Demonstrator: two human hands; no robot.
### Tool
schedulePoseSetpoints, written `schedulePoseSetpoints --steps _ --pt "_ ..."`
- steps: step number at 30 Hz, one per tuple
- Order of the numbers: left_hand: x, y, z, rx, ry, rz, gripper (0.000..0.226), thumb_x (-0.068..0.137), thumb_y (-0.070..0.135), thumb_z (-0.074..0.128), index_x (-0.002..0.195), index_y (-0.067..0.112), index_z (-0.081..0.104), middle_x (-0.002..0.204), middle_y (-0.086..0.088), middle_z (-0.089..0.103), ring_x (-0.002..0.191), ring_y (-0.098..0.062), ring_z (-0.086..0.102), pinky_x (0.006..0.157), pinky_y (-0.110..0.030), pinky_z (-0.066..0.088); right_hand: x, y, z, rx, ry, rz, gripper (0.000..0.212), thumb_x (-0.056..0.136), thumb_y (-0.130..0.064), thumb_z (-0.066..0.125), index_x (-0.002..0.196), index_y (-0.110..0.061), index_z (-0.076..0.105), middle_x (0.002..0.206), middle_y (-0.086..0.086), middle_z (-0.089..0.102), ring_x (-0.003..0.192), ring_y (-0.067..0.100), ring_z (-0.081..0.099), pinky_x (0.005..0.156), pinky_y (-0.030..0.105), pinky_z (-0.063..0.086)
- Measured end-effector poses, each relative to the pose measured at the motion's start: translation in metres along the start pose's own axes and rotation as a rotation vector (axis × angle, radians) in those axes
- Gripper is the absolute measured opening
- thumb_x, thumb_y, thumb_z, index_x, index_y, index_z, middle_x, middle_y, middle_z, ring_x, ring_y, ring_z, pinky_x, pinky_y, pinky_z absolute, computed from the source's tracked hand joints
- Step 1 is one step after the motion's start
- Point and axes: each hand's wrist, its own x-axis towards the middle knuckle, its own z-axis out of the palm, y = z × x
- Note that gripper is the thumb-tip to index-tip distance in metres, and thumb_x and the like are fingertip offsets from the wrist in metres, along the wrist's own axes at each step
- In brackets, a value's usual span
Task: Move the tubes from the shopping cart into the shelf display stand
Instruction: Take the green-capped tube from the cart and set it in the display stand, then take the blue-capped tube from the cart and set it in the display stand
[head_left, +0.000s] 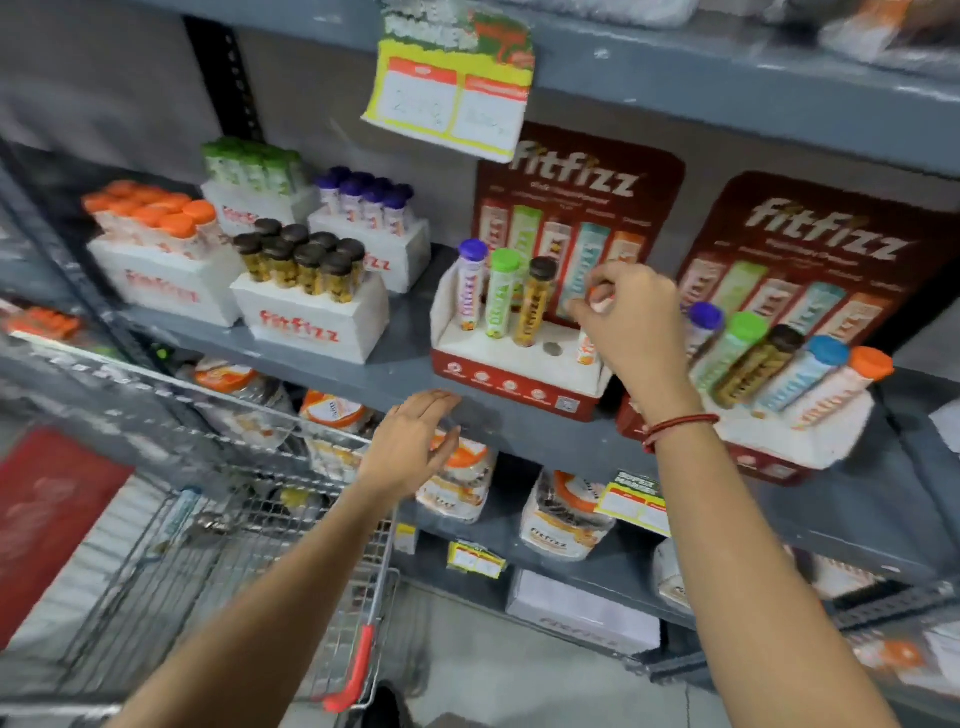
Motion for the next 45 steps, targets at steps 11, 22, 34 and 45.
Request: schedulePoseSetpoints --steps 11,22,34,45 --pt "-0.149 -0.083 -0.061 0.080 0.152 -0.533 0.036 0.087 0.025 0.050 0.115 0.004 0.060 0.107 -0.015 0.065 0.099 -0.033 0.058 0.079 -0.039 0.046 -0.078 -0.138 0.178 0.183 -0.585 -0.339 0.016 0.084 -0.020 0.062 0.093 -0.008 0.068 0.090 0.012 0.070 0.091 0.030 0.064 0.076 0.038 0.054" --pt "-0.288 -0.128 -0.078 0.198 0.152 -0.994 0.043 0.086 0.031 0.043 0.109 0.000 0.062 0.105 -0.020 0.065 0.100 -0.038 0.058 0.080 -0.048 0.048 -0.188 -0.202 0.354 -0.058 -1.094 -0.632 0.013 0.088 -0.014 0.059 0.094 -0.004 0.065 0.094 0.017 0.066 0.090 0.034 0.064 0.070 0.038 0.056" --pt "-0.313 -0.177 -0.086 0.322 0.103 -1.053 0.035 0.085 0.027 0.049 0.109 0.007 0.065 0.109 -0.011 0.066 0.108 -0.029 0.056 0.085 -0.044 0.042 -0.232 -0.271 0.556 -0.233 -1.211 -0.872 0.023 0.089 -0.008 0.055 0.111 -0.001 0.060 0.115 0.018 0.064 0.105 0.031 0.062 0.078 0.034 0.052" --pt "-0.317 -0.180 -0.081 0.299 0.114 -1.033 0.030 0.087 0.030 0.055 0.110 0.015 0.066 0.108 0.001 0.067 0.113 -0.022 0.054 0.085 -0.039 0.045 -0.244 -0.278 0.690 -0.270 -1.051 -1.033 0.040 0.087 0.005 0.054 0.127 -0.003 0.052 0.140 0.020 0.040 0.122 0.036 0.049 0.096 0.044 0.046"
